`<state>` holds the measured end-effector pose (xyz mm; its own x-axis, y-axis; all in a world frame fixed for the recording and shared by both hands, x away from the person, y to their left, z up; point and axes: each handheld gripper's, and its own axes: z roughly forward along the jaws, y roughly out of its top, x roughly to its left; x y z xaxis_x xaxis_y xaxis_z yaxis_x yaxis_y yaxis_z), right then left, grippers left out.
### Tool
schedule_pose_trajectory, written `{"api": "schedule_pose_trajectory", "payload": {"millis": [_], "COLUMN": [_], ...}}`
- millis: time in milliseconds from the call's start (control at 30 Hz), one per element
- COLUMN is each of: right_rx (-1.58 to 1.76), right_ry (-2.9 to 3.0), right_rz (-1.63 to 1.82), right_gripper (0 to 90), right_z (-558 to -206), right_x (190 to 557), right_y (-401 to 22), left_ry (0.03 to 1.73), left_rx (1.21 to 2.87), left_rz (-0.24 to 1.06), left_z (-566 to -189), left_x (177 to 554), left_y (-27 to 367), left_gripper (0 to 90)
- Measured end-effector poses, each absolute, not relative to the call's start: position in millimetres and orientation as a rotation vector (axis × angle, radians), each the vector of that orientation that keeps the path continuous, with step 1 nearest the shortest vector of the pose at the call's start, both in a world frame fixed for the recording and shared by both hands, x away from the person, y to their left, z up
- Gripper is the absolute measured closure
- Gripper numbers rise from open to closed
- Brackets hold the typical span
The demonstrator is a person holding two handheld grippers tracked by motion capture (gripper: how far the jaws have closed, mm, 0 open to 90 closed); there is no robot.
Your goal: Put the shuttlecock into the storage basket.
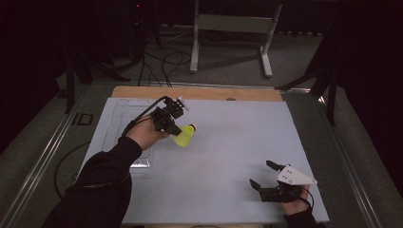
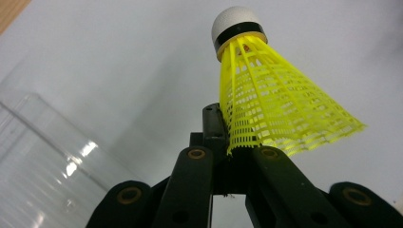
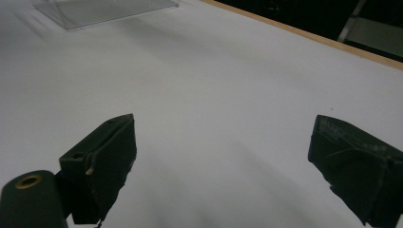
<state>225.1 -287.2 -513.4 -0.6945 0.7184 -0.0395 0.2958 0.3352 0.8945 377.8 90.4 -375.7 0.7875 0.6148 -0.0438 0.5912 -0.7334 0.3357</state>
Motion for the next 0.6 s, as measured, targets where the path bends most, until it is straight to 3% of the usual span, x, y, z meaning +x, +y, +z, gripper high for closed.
{"api": "schedule_pose_trajectory", "payload": {"millis": [600], "right_rx": [0.898], "right_ry": [2.177], "right_rz": [1.319], "right_gripper": [9.2], "right_z": [-514], "right_x": [226], "right_y": [-287], "left_ry": [1.065], "left_rx": [2.573], "left_rz": [0.162], "left_z": [-362], "left_x": [380], "left_y": [144], "left_gripper": [90.0]}}
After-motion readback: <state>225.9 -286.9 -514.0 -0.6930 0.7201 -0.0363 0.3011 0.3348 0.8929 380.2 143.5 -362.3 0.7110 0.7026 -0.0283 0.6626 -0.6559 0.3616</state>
